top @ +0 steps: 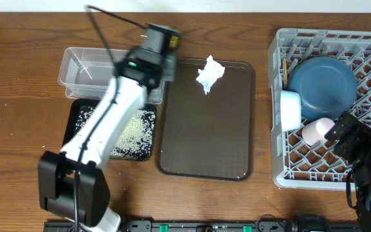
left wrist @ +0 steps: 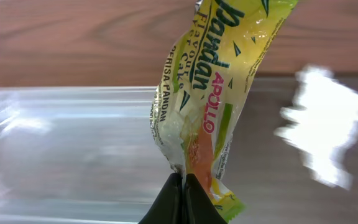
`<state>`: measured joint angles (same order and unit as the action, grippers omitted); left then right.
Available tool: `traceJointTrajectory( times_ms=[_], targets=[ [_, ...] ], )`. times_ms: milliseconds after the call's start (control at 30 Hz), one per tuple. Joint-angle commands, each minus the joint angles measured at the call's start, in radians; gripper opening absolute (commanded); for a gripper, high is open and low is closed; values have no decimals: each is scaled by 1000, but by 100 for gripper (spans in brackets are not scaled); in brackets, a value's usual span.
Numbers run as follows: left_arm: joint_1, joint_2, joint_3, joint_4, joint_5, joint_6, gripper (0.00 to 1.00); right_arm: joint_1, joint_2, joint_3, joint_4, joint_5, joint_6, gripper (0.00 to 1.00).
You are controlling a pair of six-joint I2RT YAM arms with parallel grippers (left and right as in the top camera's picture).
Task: Sort waste into correct bins and load items into the dishwasher rack
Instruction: 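Drop the wrapper into the clear plastic bin, then grasp the white tissue on the brown tray with the left gripper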
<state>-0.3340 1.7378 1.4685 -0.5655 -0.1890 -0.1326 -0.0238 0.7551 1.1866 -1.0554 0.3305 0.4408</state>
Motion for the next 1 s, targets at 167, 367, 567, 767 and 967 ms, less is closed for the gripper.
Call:
traceJointTrajectory(
  times_ms=[167,367,567,767,967],
  targets=[
    [74,20,6,-14,22,-26,48,-16,-1,10,-1,10,11,99],
    [-24,23,6,17,49,-15,62,-16,-1,10,-1,10,11,99],
    [-158,97,5,166,108,201,62,-16,-1,10,-1,10,11,99],
    [-221,270,5,316,107,356,69,-16,-1,10,-1,10,11,99],
    [-227,366,5,372,113,363,72,-16,-1,10,-1,10,11,99]
  ],
)
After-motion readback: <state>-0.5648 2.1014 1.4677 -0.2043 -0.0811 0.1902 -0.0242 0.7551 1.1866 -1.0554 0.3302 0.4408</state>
